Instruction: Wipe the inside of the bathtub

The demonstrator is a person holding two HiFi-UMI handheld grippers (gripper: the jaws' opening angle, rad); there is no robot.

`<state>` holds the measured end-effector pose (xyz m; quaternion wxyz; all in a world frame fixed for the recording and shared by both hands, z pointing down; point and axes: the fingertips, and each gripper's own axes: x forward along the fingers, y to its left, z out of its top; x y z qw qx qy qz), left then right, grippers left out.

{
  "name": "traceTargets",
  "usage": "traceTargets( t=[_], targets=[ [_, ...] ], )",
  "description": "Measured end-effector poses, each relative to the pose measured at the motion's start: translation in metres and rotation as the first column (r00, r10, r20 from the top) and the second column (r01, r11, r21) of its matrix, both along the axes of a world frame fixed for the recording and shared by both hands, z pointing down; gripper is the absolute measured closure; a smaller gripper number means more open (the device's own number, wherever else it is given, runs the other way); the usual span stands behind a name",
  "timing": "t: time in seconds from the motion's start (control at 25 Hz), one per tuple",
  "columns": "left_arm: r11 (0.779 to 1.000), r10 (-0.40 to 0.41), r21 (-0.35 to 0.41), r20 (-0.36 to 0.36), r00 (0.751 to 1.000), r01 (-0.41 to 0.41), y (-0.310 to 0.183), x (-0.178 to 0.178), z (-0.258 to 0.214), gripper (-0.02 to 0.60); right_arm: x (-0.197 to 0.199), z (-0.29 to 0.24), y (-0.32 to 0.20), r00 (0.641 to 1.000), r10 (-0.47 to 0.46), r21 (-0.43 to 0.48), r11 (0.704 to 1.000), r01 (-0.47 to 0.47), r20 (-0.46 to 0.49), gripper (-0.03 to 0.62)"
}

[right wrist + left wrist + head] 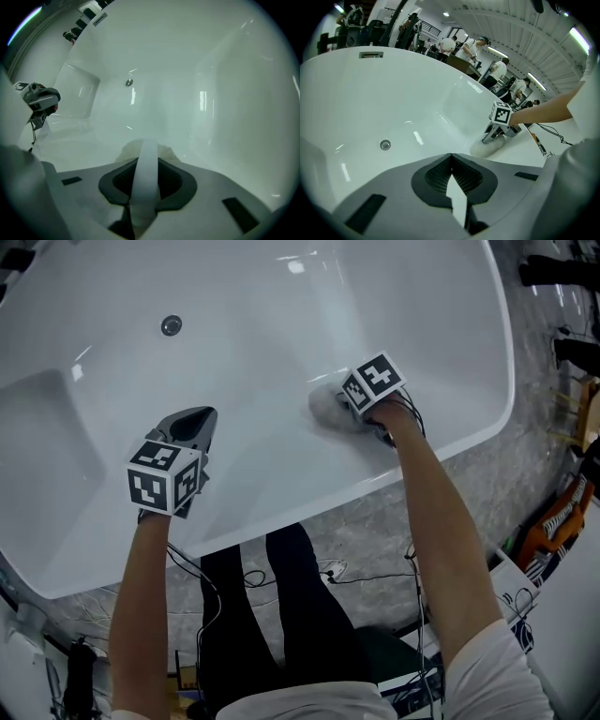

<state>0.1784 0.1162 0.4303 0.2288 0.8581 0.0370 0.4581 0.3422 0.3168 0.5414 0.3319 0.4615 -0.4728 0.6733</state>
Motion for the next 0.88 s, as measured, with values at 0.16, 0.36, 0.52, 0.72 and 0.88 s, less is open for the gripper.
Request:
traceTargets(
  t=[0.16,0.36,0.52,0.72,0.88],
  targets=[
    [1.000,-0.009,-0.006,-0.007,1.000,0.009,-0.003,-0.018,-0.003,0.569,-0.025,0.000,-0.012,1.000,-0.009,0.000,1.000,0.009,0.017,0.499],
    [0.999,-0.035,-0.009,-0.005,0.999,0.035,-0.014,-0.045,-0.003,0.569,-0.054,-0.001,-0.032,0.999,-0.023,0.010,1.000,0.022,0.031,0.499],
    [0.998,-0.054,-0.011,-0.002,0.999,0.054,-0.022,-0.063,0.005,0.569,-0.078,0.009,-0.043,0.998,-0.025,0.015,1.000,0.024,0.049,0.499],
    [0.996,-0.092,-0.007,0.004,0.996,0.092,-0.043,-0.093,0.002,0.569,-0.116,0.007,-0.072,0.996,-0.042,0.026,0.999,0.040,0.080,0.499],
    [0.993,-0.120,-0.005,0.008,0.993,0.120,-0.057,-0.107,0.006,0.569,-0.139,0.011,-0.091,0.994,-0.048,0.033,0.998,0.045,0.101,0.499]
  ],
)
